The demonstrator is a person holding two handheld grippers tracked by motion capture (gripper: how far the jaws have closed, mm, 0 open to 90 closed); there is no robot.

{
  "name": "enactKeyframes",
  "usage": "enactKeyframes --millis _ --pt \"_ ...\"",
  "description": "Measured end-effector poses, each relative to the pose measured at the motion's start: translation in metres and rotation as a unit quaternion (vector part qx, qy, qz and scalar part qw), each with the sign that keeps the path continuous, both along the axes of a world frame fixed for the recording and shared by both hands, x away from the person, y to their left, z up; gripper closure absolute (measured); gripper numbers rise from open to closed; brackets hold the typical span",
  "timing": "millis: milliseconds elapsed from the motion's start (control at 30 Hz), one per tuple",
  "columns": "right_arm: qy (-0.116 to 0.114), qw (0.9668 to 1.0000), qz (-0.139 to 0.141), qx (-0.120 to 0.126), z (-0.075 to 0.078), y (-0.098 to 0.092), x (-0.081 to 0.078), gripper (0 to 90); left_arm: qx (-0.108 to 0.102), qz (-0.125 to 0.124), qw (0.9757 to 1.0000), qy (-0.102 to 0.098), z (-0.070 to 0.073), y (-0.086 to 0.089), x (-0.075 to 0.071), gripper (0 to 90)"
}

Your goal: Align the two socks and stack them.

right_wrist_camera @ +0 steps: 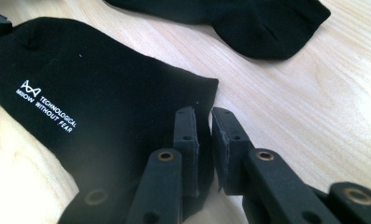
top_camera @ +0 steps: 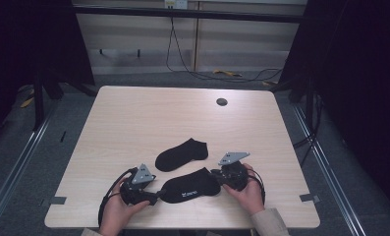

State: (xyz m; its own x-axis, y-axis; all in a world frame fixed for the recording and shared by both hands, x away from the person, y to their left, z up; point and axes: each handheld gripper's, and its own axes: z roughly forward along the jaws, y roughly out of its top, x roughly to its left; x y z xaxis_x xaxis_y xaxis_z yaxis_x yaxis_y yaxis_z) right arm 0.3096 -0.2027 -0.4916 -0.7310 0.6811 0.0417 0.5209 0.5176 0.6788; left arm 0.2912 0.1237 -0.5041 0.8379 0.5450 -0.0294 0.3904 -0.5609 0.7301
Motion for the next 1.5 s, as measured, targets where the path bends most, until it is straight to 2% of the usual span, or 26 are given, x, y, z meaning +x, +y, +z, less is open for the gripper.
enactKeyframes --millis 167,267,367,433,567,700,767,833,900,1033,1067,1233,1333,1500 --pt "-0.002 1.0 -0.006 0.0 0.0 0.001 -0.001 85.8 0.0 -0.005 1.0 0.0 0.001 -0.003 -0.002 41.8" --pt "0.002 0.9999 -0.009 0.009 -0.001 -0.001 0.0 86.3 0.016 -0.015 0.9997 -0.01 0.004 -0.006 -0.005 47.8" --pt "0.002 0.9999 -0.009 0.011 0.0 -0.003 0.0 86.5 0.024 -0.016 0.9996 -0.009 0.005 -0.008 -0.006 51.8" --pt "0.006 0.9999 -0.01 0.013 -0.001 -0.003 0.001 86.5 0.02 -0.018 0.9996 -0.006 0.005 -0.009 -0.006 55.2" --pt "0.009 0.9997 -0.009 0.021 -0.001 -0.005 0.001 86.5 0.01 -0.021 0.9997 0.011 0.005 -0.008 -0.004 60.0" --pt "0.007 0.9998 -0.009 0.016 -0.001 -0.005 0.001 86.5 0.005 -0.032 0.9992 0.022 0.005 -0.01 -0.005 75.2" --pt "0.01 0.9997 -0.01 0.021 -0.001 -0.005 0.001 86.8 0.0 -0.032 0.9984 0.046 0.007 -0.011 -0.004 82.4" --pt "0.014 0.9996 -0.009 0.022 -0.001 -0.005 0.002 87.1 0.003 -0.03 0.9979 0.057 0.008 -0.013 -0.003 87.3" --pt "0.017 0.9995 -0.008 0.027 -0.001 -0.005 0.002 87.3 0.006 -0.03 0.9974 0.065 0.009 -0.012 -0.002 88.2" --pt "0.017 0.9995 -0.006 0.027 0.0 -0.005 0.002 87.4 -0.01 -0.028 0.9973 0.067 0.012 -0.011 -0.001 88.7" --pt "0.017 0.9994 -0.006 0.03 0.0 -0.005 0.002 87.5 -0.022 -0.027 0.9975 0.061 0.016 -0.01 -0.001 88.8" --pt "0.019 0.9991 -0.004 0.039 0.005 -0.007 0.002 87.6 -0.038 -0.027 0.9976 0.051 0.024 -0.008 0.0 88.9" --pt "0.017 0.9991 0.0 0.039 0.009 -0.006 0.003 87.7 -0.035 -0.027 0.9978 0.049 0.026 -0.007 0.0 88.9" --pt "0.016 0.9991 0.007 0.039 0.016 -0.004 0.004 87.8 -0.046 -0.027 0.9975 0.046 0.035 -0.007 0.002 89.0"
